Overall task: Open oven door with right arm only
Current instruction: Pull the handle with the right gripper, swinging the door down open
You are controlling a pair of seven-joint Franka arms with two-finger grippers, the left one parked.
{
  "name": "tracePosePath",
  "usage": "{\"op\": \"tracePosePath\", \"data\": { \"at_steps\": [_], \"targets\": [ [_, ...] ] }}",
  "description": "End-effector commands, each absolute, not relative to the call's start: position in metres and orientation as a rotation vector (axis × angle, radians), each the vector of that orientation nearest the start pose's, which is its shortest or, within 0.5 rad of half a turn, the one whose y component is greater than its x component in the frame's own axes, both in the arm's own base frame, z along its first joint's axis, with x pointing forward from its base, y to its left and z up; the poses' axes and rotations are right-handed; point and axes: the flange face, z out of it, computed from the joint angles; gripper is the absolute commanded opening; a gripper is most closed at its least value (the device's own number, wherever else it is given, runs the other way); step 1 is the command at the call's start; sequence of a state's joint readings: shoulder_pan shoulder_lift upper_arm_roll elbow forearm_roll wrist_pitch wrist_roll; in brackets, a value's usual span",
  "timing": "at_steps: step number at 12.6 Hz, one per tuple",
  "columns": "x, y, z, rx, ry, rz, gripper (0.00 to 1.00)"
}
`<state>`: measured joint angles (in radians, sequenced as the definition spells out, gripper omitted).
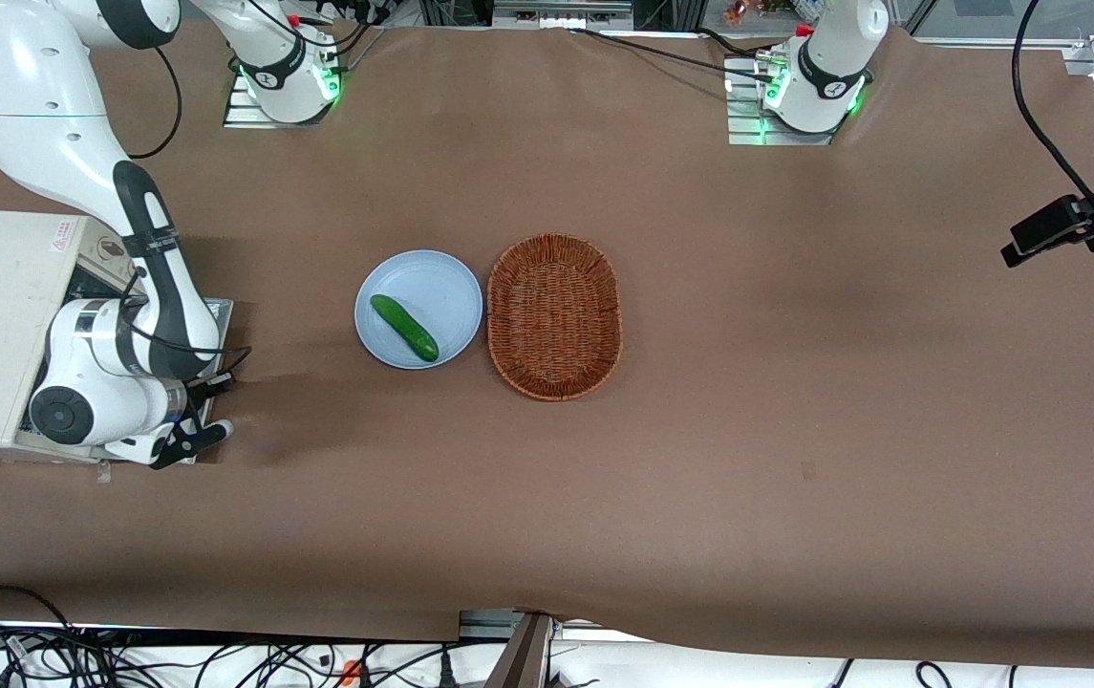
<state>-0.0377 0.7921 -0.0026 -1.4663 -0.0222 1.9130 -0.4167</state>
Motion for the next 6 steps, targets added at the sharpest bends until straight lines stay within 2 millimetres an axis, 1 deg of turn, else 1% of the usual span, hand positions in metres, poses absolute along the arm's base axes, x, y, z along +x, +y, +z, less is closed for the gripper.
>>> {"op": "tracePosePath", "data": {
  "at_steps": [1, 2, 3, 4, 5, 6],
  "targets": [
    [0.671, -0.032, 0.187, -2.919, -0.337, 0.56, 0.0],
    [0.67, -0.027, 0.189, -2.884, -0.222, 0.569, 0.0],
    [0.67, -0.023, 0.191, -2.852, -0.171, 0.572, 0.0],
    [0.671, -0.02, 0.194, -2.843, -0.166, 0.568, 0.0],
    [0.673, -0.009, 0.201, -2.852, -0.206, 0.564, 0.0],
    [0.677, -0.005, 0.211, -2.869, -0.245, 0.558, 0.0]
  ]
}}
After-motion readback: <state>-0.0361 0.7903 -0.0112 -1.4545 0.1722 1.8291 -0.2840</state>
